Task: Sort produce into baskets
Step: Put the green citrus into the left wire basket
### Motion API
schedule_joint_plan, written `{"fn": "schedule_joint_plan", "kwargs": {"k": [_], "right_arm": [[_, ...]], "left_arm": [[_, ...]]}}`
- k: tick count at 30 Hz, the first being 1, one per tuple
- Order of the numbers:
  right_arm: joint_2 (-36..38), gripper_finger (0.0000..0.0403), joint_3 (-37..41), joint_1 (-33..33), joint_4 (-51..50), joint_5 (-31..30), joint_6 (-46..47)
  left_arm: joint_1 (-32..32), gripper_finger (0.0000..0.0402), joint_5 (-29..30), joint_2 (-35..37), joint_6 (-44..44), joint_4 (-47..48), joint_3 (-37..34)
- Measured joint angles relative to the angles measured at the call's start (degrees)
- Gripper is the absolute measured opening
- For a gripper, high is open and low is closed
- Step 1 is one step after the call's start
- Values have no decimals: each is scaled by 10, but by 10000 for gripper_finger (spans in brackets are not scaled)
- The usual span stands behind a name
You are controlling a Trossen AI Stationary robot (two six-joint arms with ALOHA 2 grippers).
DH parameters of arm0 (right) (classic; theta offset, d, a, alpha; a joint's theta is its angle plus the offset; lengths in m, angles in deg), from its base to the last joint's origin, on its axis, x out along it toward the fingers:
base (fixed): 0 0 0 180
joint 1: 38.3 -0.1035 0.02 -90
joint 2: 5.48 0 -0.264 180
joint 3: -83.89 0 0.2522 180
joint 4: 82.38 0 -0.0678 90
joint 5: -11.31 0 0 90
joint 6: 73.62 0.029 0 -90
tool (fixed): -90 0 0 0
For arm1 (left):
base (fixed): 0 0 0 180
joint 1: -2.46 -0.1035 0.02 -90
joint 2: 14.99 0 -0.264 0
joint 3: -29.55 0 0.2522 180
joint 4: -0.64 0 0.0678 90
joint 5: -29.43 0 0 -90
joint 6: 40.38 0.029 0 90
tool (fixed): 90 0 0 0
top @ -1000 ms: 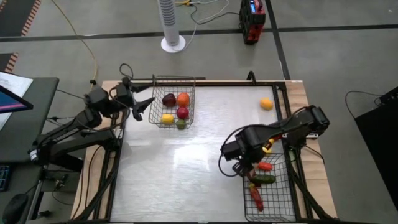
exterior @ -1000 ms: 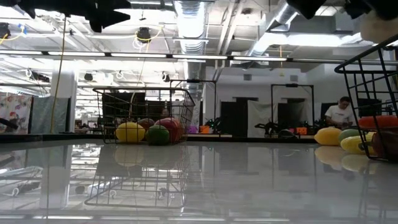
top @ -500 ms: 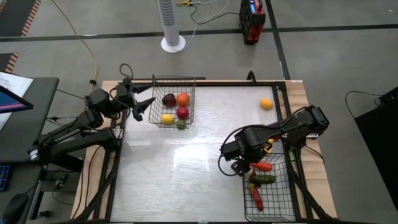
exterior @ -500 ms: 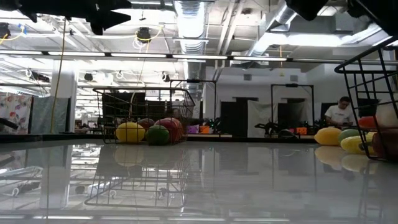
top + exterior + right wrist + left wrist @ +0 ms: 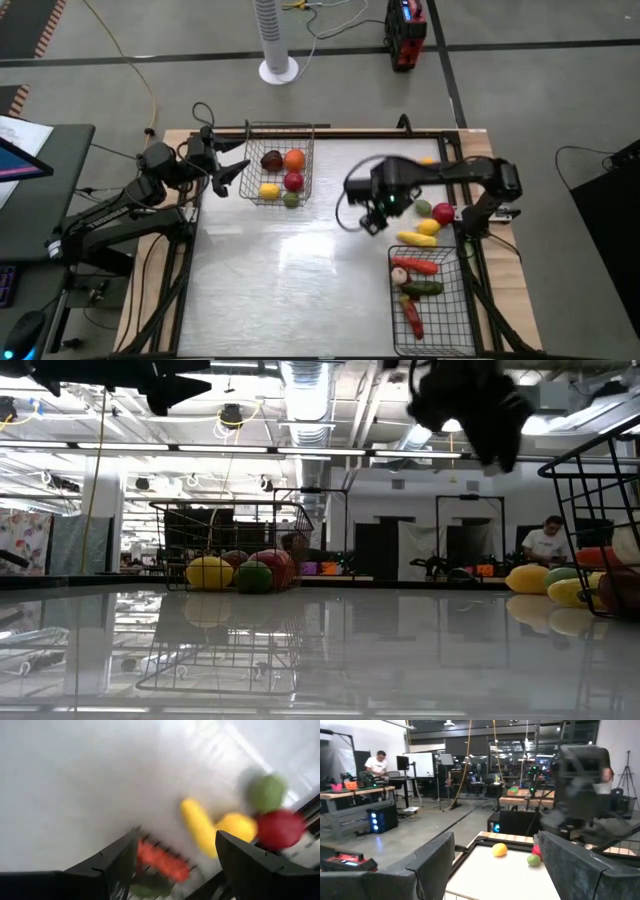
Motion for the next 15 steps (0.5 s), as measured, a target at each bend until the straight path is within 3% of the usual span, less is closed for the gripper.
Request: {"fn": "schedule_joint_plan", "kwargs": {"k": [4, 11, 15], "right_arm": [[2, 292, 33, 65, -1, -23, -65], [32, 292, 196, 146, 19, -87, -138], [75, 292, 261, 190, 83, -105, -155]], "left_arm": [[0, 279, -1, 0, 0, 4, 0], [0, 279, -20, 0, -9, 3, 0], [0, 279, -13, 0, -9, -9, 0]]}}
